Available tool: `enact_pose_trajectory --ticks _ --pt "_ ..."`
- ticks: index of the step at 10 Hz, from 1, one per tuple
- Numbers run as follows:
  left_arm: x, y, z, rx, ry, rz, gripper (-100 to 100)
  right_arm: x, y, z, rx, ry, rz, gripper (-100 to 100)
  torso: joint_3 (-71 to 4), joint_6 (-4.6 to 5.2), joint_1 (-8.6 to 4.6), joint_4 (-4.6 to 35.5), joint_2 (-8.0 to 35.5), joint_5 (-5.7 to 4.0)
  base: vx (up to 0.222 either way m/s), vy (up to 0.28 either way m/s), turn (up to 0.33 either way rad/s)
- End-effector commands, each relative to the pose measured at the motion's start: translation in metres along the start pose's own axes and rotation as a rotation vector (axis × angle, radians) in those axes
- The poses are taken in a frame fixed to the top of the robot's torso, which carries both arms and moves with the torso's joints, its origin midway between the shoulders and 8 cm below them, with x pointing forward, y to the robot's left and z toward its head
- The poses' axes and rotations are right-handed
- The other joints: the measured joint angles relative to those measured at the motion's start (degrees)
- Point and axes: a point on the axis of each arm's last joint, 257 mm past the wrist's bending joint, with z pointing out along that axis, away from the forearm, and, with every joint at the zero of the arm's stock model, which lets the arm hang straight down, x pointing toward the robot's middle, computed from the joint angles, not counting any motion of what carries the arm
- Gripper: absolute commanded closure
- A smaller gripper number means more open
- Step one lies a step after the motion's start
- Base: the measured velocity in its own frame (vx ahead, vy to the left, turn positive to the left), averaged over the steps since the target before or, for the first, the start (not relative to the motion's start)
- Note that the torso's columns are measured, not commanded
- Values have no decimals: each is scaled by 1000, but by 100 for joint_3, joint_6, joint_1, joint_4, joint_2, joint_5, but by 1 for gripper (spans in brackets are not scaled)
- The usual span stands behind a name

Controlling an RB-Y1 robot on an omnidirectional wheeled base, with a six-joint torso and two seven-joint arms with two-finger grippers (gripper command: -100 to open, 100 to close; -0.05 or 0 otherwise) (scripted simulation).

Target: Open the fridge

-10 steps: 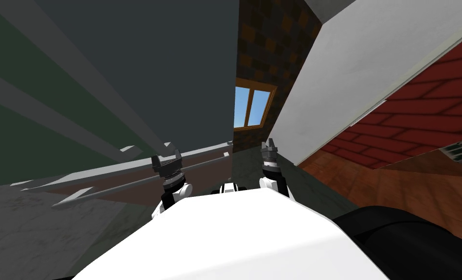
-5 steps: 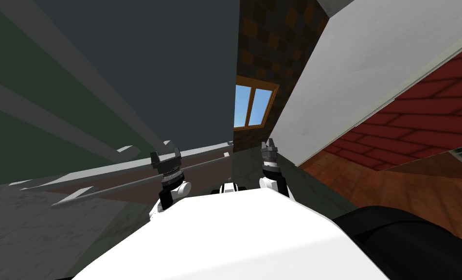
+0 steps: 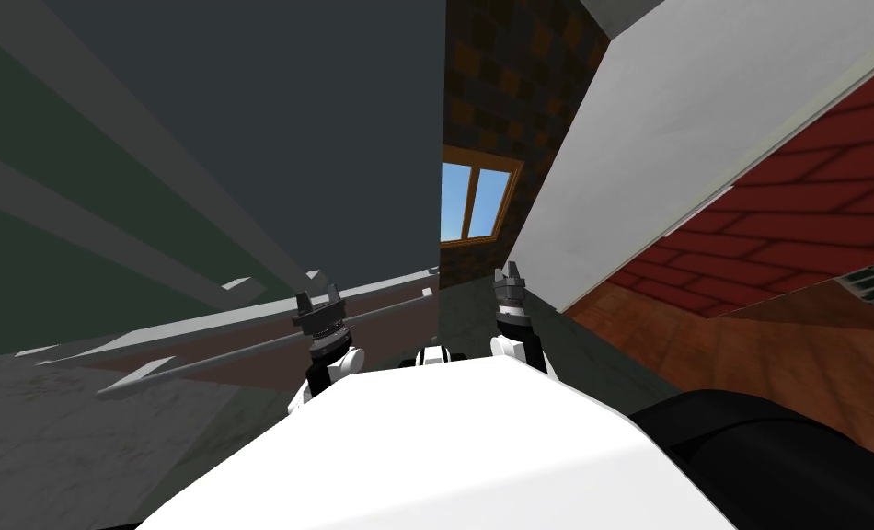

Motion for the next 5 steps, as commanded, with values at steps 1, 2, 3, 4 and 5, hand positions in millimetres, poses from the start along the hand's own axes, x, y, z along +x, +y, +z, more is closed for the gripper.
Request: enact_pose_trajectory --ticks 1,2,3,4,5 --pt "-9 -3 2 2 -29 42 100 0 0 0 0 0 0 0 -7 -1 8 0 -9 0 -21 -124 185" --pt "-9 -3 2 2 -29 42 100 0 0 0 0 0 0 0 2 -26 -12 5 6 -3 -16 -197 146" --pt "-14 -4 4 4 -44 62 100 0 0 0 0 0 0 0 10 -9 -29 10 18 -13 -34 -202 111" --pt "-18 -6 5 5 -59 82 100 0 0 0 0 0 0 0 13 1 -39 15 26 -21 -56 -195 134" --pt "-23 -8 6 5 -74 102 100 0 0 0 0 0 0 0 15 2 -39 19 32 -25 -65 -209 156"
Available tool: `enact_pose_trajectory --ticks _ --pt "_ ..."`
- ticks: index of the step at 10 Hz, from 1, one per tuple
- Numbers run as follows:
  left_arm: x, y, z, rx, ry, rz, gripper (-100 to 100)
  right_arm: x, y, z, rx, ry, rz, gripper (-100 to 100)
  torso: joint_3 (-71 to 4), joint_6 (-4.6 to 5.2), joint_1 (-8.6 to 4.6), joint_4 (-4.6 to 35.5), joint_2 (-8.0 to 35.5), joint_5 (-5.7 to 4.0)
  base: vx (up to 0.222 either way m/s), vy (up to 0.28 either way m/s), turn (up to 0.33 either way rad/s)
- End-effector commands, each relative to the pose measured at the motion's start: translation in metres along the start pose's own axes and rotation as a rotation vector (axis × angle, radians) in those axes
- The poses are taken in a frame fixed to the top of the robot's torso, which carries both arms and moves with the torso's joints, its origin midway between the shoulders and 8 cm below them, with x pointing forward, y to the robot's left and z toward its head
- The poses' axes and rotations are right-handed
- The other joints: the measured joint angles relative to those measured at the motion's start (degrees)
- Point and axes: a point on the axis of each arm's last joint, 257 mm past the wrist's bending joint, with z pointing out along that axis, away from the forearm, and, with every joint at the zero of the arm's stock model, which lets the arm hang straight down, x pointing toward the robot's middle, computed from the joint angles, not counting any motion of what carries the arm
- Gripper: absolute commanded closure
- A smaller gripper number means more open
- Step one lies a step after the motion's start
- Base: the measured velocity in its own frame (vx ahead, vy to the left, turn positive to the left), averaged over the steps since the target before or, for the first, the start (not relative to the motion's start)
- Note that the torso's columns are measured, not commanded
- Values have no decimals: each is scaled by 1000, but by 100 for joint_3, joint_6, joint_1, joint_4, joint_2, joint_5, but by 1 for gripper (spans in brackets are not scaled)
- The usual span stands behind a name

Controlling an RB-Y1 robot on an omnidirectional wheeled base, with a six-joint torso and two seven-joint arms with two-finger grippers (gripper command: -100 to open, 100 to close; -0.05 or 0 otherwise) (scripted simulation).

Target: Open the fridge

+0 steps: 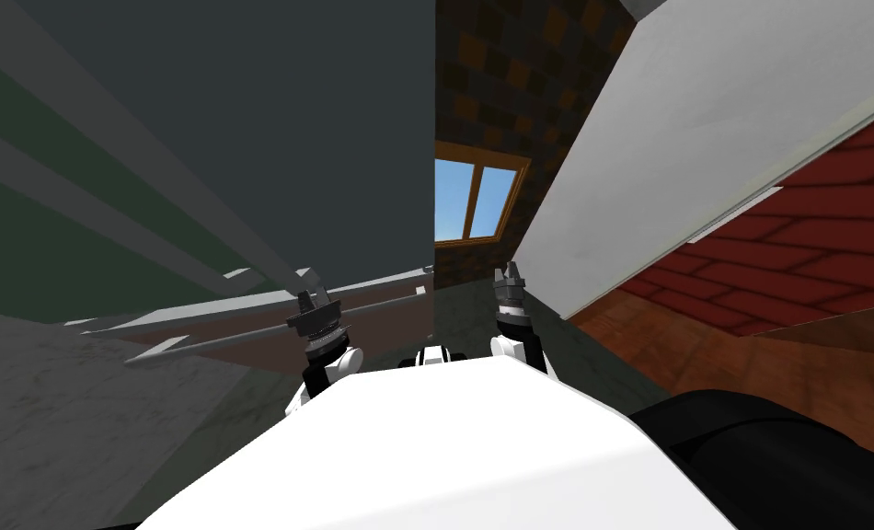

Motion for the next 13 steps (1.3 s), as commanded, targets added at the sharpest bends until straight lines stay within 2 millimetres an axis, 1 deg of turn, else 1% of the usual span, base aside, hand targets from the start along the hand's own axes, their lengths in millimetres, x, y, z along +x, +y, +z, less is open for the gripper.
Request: enact_pose_trajectory --ticks 1,5,6,7,9,10,13 --pt "-11 -7 7 13 -35 52 100 0 0 0 0 0 0 0 2 -5 -2 3 4 -1 -51 -193 157" --pt "-30 -14 12 12 -94 131 100 0 0 0 0 0 0 0 2 -22 7 24 19 -19 -53 -209 147" --pt "-27 -7 7 -10 -88 117 100 0 0 0 0 0 0 0 10 -19 -4 22 27 -16 -32 -114 46" --pt "-37 -14 4 -2 -122 167 100 0 0 0 0 0 0 0 -6 1 30 18 4 -15 -18 -206 121" --pt "-44 -23 3 17 -150 211 100 0 0 0 0 0 0 0 -4 -28 -6 3 -6 -5 13 -253 208" --pt "-47 -28 3 26 -164 234 100 0 0 0 0 0 0 0 -6 -11 21 13 4 -12 -31 -250 87" --pt "-58 -42 1 52 -207 302 100 0 0 0 0 0 0 0 -5 -2 -17 16 6 -27 -7 -255 129"
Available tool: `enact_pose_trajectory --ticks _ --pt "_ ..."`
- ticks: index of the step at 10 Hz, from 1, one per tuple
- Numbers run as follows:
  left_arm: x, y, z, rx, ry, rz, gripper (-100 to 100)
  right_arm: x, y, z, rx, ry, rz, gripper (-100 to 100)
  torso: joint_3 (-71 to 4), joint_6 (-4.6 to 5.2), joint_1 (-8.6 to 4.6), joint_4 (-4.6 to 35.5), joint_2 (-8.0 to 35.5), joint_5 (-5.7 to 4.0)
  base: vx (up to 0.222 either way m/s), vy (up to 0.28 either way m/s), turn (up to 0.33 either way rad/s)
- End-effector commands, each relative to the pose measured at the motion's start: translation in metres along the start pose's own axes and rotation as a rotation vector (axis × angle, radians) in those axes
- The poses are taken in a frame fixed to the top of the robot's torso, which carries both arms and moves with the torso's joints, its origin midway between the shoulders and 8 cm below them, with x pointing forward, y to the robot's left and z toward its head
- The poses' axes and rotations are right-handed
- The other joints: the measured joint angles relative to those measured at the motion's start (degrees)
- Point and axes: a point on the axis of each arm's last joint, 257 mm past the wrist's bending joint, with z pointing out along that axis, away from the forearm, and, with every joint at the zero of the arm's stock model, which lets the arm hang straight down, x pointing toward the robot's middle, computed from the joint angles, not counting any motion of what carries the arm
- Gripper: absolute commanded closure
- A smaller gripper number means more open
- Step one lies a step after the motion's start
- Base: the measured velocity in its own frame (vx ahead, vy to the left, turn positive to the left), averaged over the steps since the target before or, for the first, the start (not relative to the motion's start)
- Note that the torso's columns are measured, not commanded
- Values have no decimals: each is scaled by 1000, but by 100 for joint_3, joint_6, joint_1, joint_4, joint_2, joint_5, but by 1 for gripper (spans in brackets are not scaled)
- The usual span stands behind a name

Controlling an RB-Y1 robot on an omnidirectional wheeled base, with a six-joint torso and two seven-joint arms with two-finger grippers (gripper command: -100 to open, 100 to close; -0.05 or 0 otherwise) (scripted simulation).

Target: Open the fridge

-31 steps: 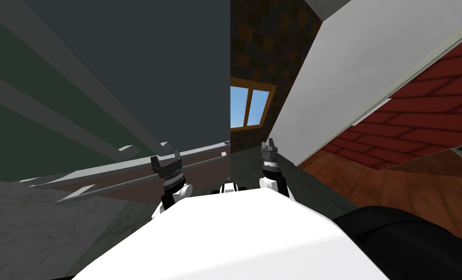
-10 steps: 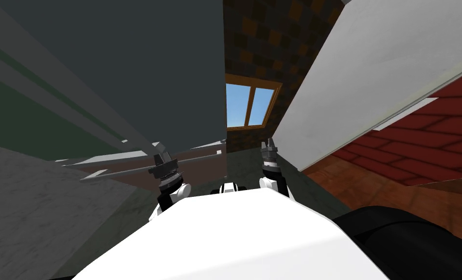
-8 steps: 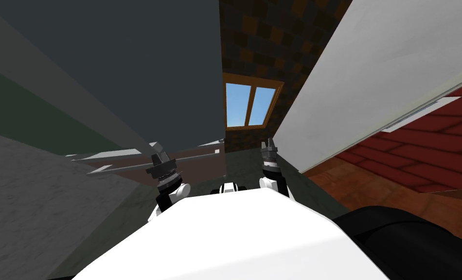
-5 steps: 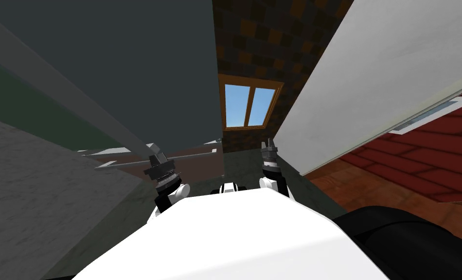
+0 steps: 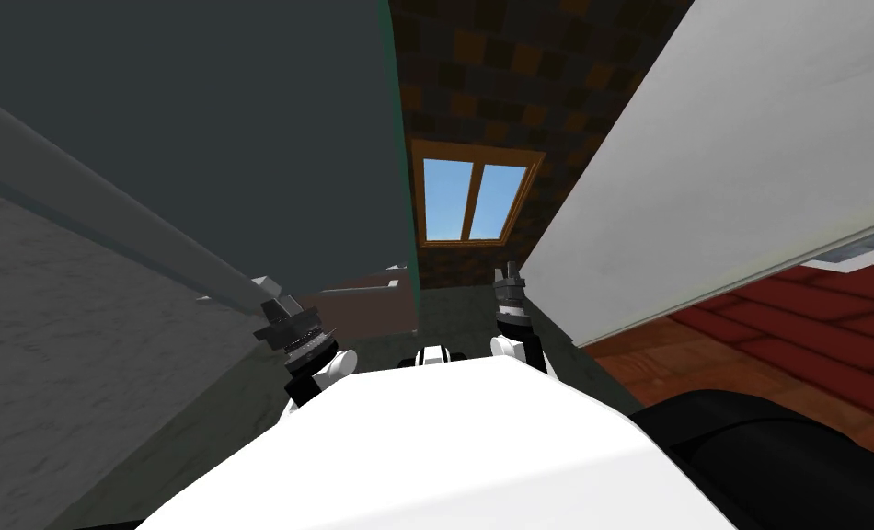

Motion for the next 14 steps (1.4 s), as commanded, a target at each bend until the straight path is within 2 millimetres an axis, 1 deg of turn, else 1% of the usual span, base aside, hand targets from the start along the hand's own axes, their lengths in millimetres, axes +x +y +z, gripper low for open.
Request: enact_pose_trajectory --ticks 1,2,3,4,5,7,11,13,14 --pt "-11 -16 5 46 -39 57 100 0 0 0 0 0 0 0 -8 2 -2 2 -8 -8 -6 -228 130" --pt "-15 -20 5 53 -54 80 100 0 0 0 0 0 0 0 -9 -3 2 7 -1 -15 -33 -212 119" --pt "-13 -10 -1 17 -46 67 100 0 0 0 0 0 0 0 2 -11 3 12 16 -15 -17 -100 36" --pt "-24 -17 -6 26 -83 121 100 0 0 0 0 0 0 0 -5 1 38 8 5 -6 10 -169 79" --pt "-24 -17 -6 26 -83 121 100 0 0 0 0 0 0 0 -1 -23 17 -5 -3 12 50 -205 105" --pt "-34 -28 -7 45 -115 169 100 0 0 0 0 0 0 0 -7 -7 22 -14 -17 16 58 -195 88" --pt "-53 -50 -12 82 -181 269 100 0 0 0 0 0 0 0 3 -10 -11 -3 8 -6 47 -230 106" --pt "-62 -62 -14 99 -214 319 100 0 0 0 0 0 0 0 0 -18 -2 8 20 -22 23 -213 90" --pt "-62 -56 -11 57 -209 300 -100 0 0 0 0 0 0 0 12 -26 -8 14 37 -22 21 -98 19"
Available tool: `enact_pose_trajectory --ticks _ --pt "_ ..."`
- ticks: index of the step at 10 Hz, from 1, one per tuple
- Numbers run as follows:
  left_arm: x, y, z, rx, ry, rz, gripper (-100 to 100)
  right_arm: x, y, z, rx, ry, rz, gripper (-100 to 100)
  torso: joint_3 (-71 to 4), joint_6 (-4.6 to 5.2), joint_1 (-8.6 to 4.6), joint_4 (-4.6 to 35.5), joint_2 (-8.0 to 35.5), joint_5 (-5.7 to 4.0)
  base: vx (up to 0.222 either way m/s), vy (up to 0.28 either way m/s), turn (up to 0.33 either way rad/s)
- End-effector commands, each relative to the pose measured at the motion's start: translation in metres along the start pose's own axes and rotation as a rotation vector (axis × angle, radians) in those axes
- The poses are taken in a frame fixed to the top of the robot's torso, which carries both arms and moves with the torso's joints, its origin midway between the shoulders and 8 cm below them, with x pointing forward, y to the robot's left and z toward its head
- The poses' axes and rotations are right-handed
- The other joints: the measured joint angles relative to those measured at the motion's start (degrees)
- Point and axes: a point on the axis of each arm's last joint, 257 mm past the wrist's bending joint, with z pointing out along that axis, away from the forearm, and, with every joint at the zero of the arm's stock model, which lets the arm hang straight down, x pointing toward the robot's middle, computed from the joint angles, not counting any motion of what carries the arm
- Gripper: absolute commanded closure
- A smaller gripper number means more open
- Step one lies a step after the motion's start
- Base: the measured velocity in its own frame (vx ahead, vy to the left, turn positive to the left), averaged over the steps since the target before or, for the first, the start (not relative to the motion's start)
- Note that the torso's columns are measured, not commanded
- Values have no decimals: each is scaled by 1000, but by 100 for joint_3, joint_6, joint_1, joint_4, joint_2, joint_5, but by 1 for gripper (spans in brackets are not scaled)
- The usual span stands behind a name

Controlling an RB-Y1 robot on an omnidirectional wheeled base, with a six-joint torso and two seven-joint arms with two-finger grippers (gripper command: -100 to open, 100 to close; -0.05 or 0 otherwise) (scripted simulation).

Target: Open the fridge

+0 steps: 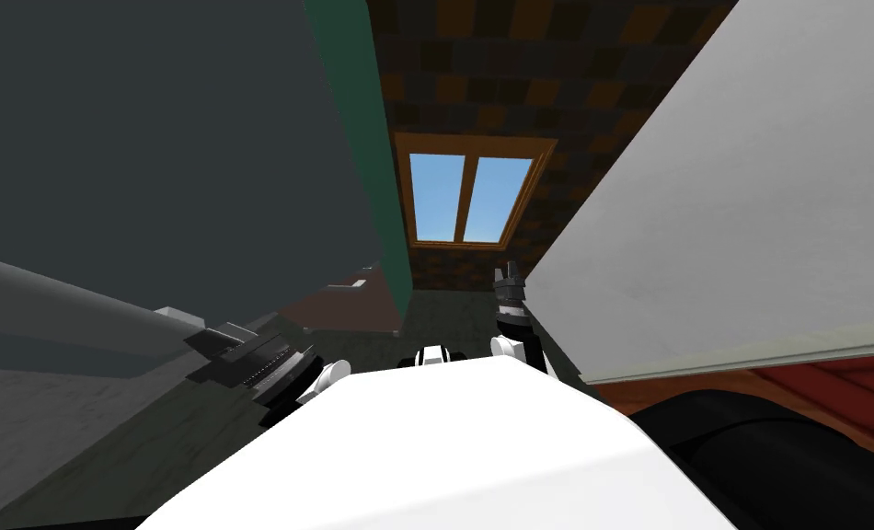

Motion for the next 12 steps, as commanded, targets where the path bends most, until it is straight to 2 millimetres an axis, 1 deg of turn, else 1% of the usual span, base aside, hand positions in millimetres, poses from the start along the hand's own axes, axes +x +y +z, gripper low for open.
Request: enact_pose_trajectory --ticks 1,2,3,6,8,9,10,12 --pt "-2 -7 11 -6 -7 -1 -100 0 0 0 0 0 0 0 -2 16 53 -19 -21 36 6 21 -35" --pt "-2 -9 15 -8 -9 -2 -100 0 0 0 0 0 0 0 -15 18 111 -38 -53 74 -2 37 -49" --pt "-2 -12 19 -10 -11 -2 -100 0 0 0 0 0 0 0 -22 2 124 -40 -62 80 11 28 -9" --pt "-3 -20 29 -15 -14 -6 -100 0 0 0 0 0 -1 0 -8 5 56 -35 -44 60 15 24 4" --pt "-3 -25 36 -19 -15 -8 -100 0 0 0 0 0 0 0 0 5 35 -30 -32 52 5 10 -1" --pt "-2 -19 32 -27 -13 -10 -100 0 0 0 0 0 0 0 -2 7 39 -32 -35 55 8 4 -13" --pt "-2 -18 32 -30 -11 -10 0 0 0 0 0 0 0 0 -6 12 45 -38 -46 62 8 2 -15" --pt "-1 -16 31 -36 -10 -11 0 0 0 0 0 0 0 0 -18 17 56 -45 -64 66 3 0 -6"
